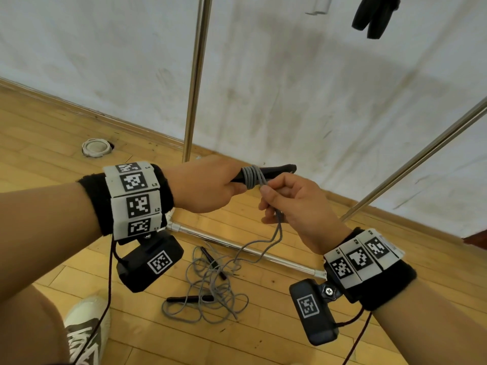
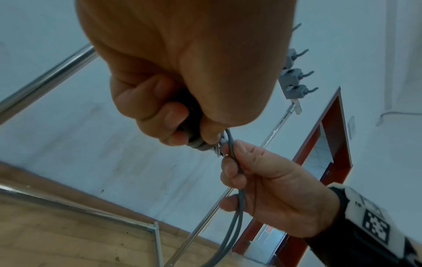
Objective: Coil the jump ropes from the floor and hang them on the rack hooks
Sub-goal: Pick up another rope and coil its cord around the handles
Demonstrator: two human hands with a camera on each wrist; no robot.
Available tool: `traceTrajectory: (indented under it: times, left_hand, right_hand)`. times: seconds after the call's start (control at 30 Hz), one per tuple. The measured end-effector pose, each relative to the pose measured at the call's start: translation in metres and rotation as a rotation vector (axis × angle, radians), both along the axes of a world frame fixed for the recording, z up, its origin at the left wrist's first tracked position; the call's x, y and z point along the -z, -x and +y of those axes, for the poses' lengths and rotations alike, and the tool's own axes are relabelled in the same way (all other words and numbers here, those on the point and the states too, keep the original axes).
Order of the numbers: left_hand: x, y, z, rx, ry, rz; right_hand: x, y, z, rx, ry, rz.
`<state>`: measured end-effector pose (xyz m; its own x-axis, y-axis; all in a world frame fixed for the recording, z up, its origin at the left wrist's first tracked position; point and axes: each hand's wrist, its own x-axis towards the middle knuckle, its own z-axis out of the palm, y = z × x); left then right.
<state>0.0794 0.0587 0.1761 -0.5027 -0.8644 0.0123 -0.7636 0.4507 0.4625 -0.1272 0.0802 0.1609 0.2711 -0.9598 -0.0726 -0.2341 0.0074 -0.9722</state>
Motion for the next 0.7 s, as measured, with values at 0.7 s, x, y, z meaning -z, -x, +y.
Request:
traceTrajectory:
  times: [0.7]
  left_hand:
    - [-0.017,-0.012,0.01,0.108,-0.269,0.298]
  right_hand:
    - [0.009,0.02,-0.003,-0.366,-0.041,0.184]
